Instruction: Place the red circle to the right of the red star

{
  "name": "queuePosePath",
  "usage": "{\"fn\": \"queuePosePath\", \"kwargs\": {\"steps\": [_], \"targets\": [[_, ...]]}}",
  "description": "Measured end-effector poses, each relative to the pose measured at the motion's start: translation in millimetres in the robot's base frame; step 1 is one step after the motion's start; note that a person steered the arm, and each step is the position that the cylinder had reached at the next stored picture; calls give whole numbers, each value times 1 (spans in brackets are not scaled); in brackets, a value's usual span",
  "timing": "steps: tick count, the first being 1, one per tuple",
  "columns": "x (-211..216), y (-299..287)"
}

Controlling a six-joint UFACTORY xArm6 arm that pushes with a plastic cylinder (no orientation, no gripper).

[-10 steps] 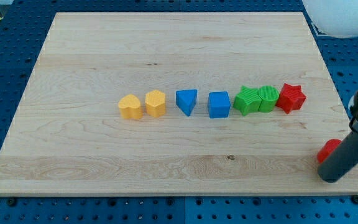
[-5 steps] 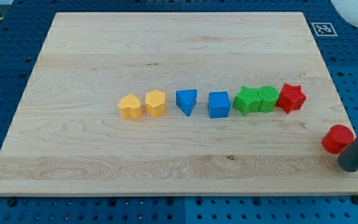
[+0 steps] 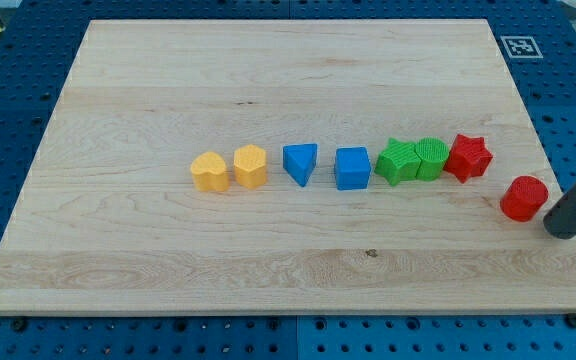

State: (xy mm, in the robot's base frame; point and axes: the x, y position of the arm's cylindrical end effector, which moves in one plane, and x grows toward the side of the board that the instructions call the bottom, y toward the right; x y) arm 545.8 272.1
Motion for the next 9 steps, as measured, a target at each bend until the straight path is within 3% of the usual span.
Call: {"fn": "queuePosePath", "kwargs": {"steps": [4, 7, 9], "targets": [[-3, -42], [-24, -37], [-26, -2]]}}
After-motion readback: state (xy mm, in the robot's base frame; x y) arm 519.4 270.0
